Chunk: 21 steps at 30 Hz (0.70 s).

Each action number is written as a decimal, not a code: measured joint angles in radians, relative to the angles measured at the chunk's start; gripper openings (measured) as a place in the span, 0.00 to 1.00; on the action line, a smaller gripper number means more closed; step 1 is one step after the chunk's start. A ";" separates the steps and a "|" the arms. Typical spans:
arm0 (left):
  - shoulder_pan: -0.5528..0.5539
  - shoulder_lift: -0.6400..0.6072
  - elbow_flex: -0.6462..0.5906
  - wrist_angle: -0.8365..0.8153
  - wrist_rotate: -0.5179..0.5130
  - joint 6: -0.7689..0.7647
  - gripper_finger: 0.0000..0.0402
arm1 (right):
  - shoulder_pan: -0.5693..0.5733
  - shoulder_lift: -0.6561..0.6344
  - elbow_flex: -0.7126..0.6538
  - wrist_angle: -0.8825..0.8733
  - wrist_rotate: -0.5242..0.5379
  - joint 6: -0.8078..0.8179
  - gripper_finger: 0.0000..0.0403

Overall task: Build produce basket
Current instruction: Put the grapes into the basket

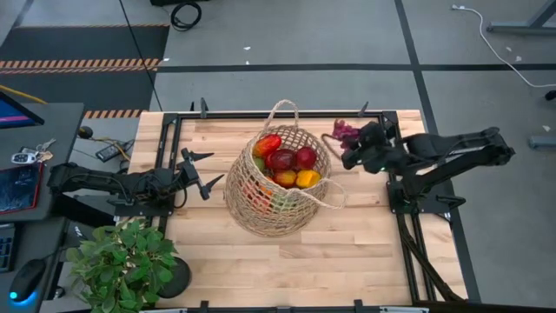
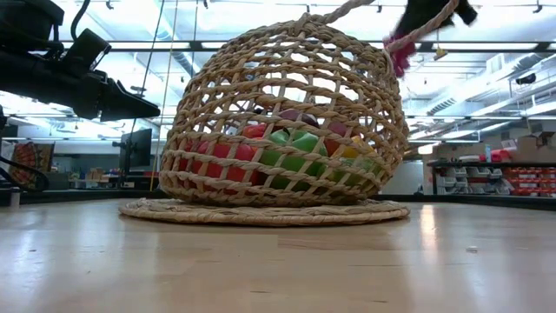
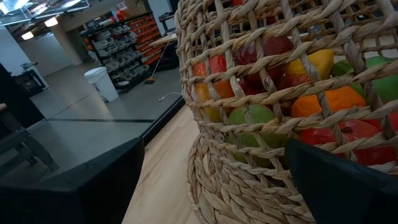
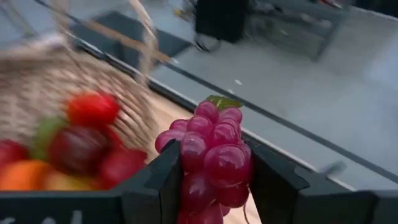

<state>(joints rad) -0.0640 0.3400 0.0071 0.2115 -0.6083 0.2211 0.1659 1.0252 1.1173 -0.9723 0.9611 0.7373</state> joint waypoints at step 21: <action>0.000 0.000 0.000 0.000 0.000 0.000 0.98 | 0.243 0.000 0.129 0.612 -0.161 -0.755 0.41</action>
<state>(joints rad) -0.0639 0.3397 0.0071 0.2115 -0.6082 0.2214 0.4085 1.0256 1.2461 -0.3607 0.7998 -0.0179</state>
